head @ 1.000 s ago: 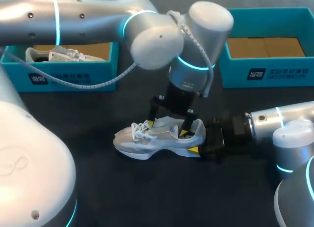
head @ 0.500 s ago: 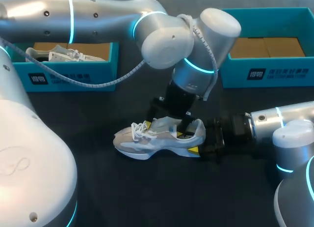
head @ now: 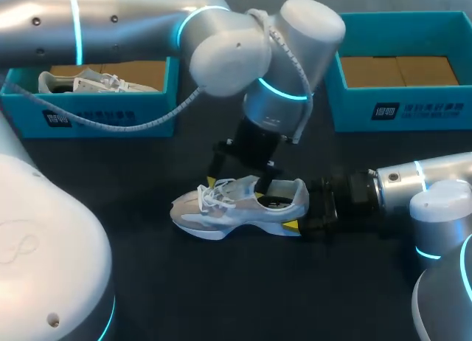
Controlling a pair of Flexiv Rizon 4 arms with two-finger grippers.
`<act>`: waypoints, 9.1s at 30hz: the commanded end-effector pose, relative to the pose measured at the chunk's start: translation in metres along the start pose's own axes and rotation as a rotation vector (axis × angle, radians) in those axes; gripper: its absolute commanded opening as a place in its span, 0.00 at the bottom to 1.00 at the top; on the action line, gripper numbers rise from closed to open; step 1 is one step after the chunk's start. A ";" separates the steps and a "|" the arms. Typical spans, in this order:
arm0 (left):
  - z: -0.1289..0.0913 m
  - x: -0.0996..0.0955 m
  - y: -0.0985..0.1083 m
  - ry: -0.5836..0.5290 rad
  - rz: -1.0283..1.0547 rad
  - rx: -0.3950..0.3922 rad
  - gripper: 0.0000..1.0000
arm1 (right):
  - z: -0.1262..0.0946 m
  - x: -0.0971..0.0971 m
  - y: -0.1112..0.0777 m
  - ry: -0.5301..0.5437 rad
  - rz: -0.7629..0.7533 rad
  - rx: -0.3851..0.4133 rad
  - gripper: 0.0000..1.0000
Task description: Take the shoe out of the shoebox, open the shoe tongue, remove and reinsert the insole, then place the shoe into the shoebox
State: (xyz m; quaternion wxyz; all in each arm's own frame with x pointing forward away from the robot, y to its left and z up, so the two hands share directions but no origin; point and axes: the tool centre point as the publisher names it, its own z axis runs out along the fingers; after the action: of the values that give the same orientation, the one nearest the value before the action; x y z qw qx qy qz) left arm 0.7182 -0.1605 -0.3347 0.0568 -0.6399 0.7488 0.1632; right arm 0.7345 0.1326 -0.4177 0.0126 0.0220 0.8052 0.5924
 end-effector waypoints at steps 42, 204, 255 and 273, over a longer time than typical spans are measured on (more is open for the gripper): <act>-0.015 -0.006 0.011 0.206 -0.007 0.014 0.00 | 0.003 -0.001 -0.001 0.000 0.001 0.004 0.00; -0.050 0.073 -0.004 0.334 1.604 0.389 0.00 | 0.003 -0.001 -0.001 0.000 0.001 0.004 0.00; 0.033 0.067 -0.029 0.390 1.531 0.329 0.00 | 0.003 -0.001 -0.001 0.000 0.001 0.004 0.00; 0.065 0.041 -0.007 0.365 1.578 0.284 0.00 | 0.003 -0.001 -0.001 0.000 0.001 0.004 0.00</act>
State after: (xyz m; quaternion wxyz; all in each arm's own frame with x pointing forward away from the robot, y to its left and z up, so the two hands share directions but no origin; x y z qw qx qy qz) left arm 0.7118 -0.1862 -0.4049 -0.1173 0.0715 0.9896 -0.0417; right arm 0.7350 0.1335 -0.4177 0.0124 0.0217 0.8053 0.5923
